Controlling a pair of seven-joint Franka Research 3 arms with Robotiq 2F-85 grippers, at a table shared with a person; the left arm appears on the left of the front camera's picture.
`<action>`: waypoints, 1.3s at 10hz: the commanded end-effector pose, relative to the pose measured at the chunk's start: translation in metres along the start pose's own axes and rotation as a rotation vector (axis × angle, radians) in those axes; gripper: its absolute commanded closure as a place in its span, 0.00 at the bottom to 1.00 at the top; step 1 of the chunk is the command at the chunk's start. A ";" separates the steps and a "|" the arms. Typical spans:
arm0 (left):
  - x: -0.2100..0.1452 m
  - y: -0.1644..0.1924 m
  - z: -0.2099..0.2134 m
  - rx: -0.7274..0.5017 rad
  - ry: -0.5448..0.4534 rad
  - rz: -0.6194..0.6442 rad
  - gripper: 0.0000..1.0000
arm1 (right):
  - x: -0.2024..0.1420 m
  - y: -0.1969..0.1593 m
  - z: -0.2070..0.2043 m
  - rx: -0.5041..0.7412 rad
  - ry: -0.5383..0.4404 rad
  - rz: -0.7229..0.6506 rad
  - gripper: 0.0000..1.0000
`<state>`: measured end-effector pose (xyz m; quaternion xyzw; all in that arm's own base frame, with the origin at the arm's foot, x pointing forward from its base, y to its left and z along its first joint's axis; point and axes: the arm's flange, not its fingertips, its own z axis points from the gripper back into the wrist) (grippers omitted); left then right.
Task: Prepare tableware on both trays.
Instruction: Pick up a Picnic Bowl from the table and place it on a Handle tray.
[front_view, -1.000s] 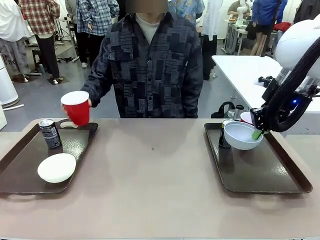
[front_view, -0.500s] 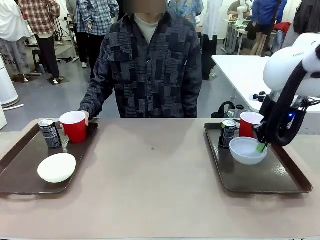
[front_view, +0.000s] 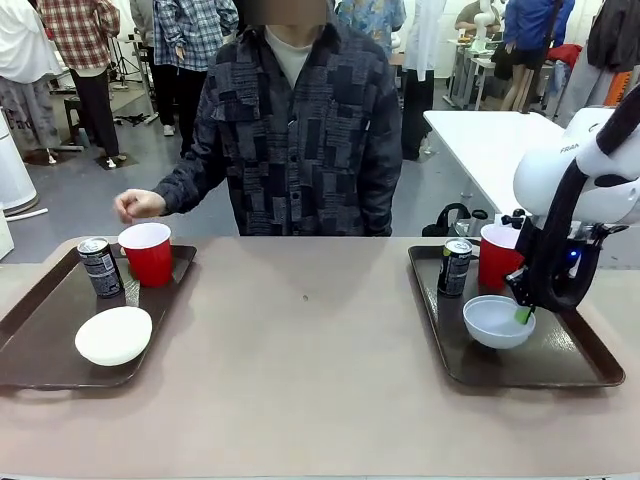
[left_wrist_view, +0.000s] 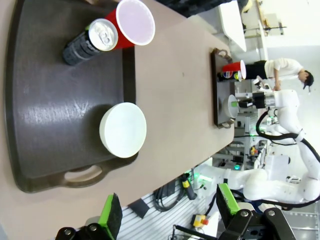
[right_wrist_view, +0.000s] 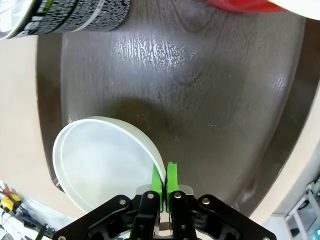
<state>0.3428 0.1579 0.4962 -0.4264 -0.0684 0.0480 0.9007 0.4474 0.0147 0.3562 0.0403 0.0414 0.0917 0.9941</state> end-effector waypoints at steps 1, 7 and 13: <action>0.001 0.000 0.002 -0.023 -0.006 -0.015 0.00 | 0.005 -0.004 -0.002 -0.019 -0.002 -0.013 0.96; 0.001 0.000 0.002 -0.023 -0.006 -0.015 0.00 | -0.019 0.015 0.046 -0.044 -0.026 -0.017 0.01; 0.001 0.000 0.002 -0.023 -0.006 -0.015 0.00 | -0.051 0.035 0.106 -0.044 -0.014 -0.052 0.02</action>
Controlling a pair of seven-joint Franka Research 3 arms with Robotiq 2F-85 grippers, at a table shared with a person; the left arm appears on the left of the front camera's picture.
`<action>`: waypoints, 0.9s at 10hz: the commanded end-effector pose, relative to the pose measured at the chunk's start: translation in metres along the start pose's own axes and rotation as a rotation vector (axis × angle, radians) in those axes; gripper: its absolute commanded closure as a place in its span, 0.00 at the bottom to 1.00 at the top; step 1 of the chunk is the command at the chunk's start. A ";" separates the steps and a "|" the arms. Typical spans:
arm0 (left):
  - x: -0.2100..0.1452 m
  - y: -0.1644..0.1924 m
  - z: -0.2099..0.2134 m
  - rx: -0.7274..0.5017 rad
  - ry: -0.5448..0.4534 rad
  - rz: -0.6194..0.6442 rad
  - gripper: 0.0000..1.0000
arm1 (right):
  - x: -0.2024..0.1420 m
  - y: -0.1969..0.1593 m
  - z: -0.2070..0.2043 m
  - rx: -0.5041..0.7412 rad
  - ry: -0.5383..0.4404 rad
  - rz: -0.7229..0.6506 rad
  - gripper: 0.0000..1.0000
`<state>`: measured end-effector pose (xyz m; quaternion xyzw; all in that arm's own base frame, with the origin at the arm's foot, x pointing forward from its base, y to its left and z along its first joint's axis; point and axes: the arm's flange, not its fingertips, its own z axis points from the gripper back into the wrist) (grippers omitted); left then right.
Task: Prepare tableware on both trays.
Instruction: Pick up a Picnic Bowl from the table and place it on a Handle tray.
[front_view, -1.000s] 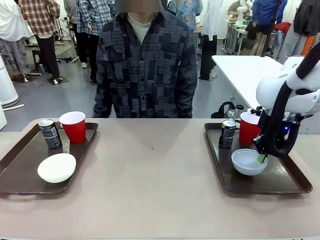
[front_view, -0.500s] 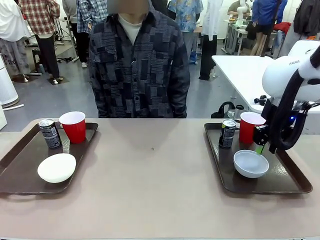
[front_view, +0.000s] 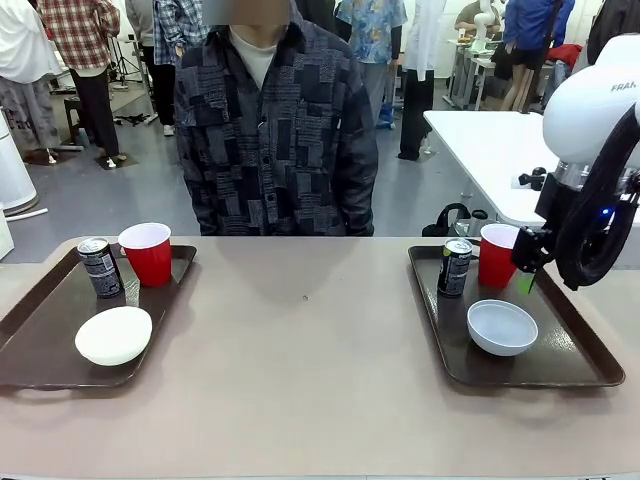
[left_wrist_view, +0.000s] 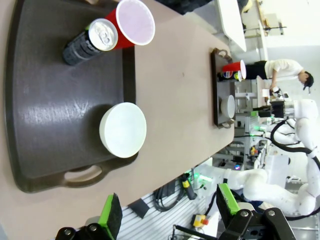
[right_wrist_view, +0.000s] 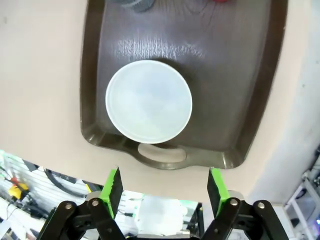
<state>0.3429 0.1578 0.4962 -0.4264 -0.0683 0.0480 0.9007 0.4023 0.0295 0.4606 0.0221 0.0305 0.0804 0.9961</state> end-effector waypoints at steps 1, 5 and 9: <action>0.001 0.000 0.002 -0.023 -0.006 -0.015 0.00 | 0.000 0.001 0.011 0.018 0.002 -0.050 0.00; 0.001 0.000 0.002 -0.023 -0.006 -0.015 0.00 | 0.000 0.000 0.000 0.000 0.000 0.000 0.00; 0.001 0.000 0.002 -0.023 -0.006 -0.015 0.00 | 0.000 0.000 0.000 0.000 0.000 0.000 0.00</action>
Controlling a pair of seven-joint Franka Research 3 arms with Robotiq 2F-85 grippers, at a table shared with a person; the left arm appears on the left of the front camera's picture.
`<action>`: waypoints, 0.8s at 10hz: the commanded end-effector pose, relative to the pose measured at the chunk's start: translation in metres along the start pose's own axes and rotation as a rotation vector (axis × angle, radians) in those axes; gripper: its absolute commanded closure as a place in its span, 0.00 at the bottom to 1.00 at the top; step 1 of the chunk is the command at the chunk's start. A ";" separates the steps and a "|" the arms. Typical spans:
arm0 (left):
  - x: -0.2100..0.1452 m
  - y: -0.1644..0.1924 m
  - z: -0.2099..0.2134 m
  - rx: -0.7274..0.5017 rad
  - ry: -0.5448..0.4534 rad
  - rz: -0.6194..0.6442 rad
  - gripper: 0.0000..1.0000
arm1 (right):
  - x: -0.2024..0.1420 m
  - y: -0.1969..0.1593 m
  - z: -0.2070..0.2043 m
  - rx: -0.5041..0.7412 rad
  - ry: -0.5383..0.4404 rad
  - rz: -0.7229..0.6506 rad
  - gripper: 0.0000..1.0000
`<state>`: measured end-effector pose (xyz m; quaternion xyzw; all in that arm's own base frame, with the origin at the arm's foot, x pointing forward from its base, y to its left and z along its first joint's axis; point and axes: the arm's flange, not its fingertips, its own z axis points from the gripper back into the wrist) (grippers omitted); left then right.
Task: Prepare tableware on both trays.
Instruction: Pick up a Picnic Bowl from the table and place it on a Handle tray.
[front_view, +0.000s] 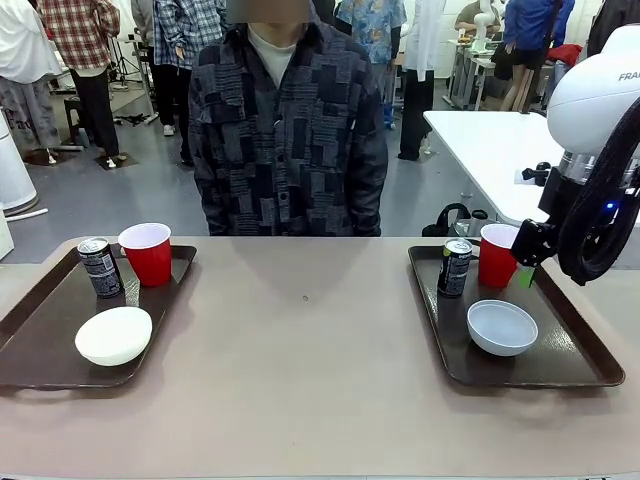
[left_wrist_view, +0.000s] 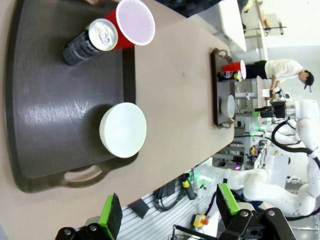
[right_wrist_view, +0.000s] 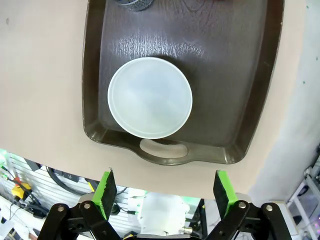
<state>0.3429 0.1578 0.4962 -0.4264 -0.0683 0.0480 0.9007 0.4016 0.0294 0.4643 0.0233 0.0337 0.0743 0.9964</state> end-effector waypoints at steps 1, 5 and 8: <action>0.001 0.000 0.002 -0.023 -0.006 -0.015 0.00 | 0.001 0.000 -0.004 -0.003 -0.006 0.012 0.00; 0.001 0.000 0.002 -0.023 -0.006 -0.015 0.00 | -0.049 -0.020 0.042 0.257 -0.022 0.019 0.00; 0.001 0.000 0.002 -0.023 -0.006 -0.015 0.00 | -0.080 -0.109 0.067 0.575 -0.082 -0.121 0.00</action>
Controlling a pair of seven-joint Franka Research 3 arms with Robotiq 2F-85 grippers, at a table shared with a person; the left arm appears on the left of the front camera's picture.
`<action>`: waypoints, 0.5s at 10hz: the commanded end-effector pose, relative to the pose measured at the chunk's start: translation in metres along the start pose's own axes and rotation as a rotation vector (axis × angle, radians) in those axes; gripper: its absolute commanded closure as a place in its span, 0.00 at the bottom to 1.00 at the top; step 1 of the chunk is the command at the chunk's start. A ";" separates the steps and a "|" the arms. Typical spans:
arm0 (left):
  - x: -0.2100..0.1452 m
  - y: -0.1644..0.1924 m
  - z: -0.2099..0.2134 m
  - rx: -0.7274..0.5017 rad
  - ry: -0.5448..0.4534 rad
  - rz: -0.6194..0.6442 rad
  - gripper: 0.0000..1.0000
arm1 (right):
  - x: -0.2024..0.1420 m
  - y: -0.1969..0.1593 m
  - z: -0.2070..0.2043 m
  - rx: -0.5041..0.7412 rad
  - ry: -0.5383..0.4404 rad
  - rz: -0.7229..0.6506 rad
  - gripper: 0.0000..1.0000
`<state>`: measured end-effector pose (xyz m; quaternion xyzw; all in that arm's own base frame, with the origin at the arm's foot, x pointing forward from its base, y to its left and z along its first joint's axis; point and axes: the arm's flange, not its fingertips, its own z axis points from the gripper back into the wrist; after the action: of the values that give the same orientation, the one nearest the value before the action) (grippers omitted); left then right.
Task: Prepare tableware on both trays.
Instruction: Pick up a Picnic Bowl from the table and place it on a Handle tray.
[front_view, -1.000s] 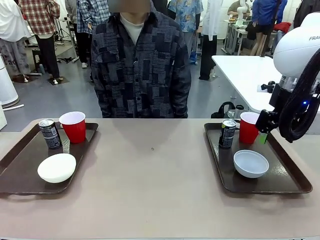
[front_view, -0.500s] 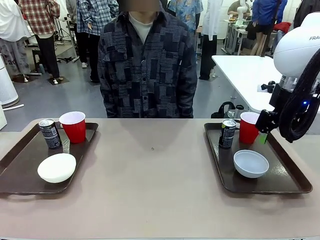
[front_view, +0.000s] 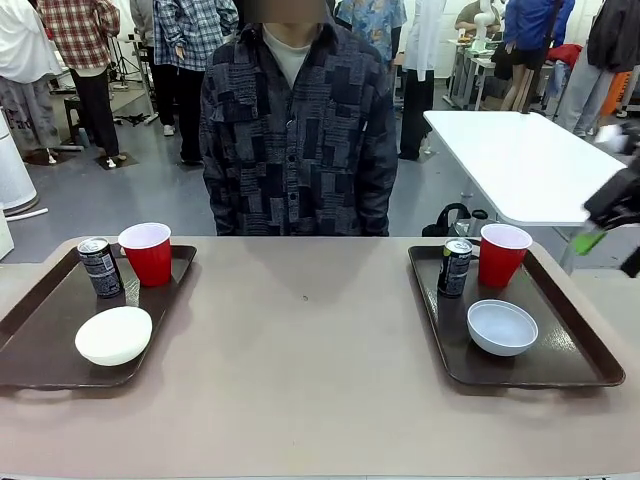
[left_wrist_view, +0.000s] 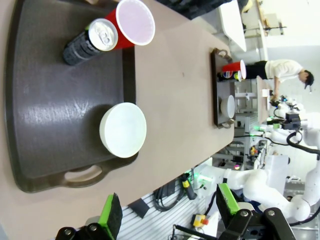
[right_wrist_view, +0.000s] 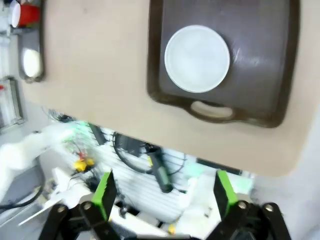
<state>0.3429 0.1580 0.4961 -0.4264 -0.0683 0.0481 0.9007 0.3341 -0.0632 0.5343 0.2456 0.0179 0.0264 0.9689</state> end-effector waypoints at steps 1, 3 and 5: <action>0.001 0.000 0.002 -0.023 -0.006 -0.016 0.00 | 0.000 -0.054 0.024 0.166 -0.067 -0.081 0.00; 0.001 0.000 0.002 -0.023 -0.006 -0.016 0.00 | -0.002 -0.108 0.061 0.226 -0.297 -0.171 0.00; 0.001 0.000 0.002 -0.023 -0.006 -0.016 0.00 | 0.002 -0.141 0.079 0.255 -0.376 -0.228 0.00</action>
<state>0.3430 0.1578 0.4962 -0.4263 -0.0683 0.0480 0.9007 0.3290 -0.2264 0.5393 0.3562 -0.1143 -0.1405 0.9167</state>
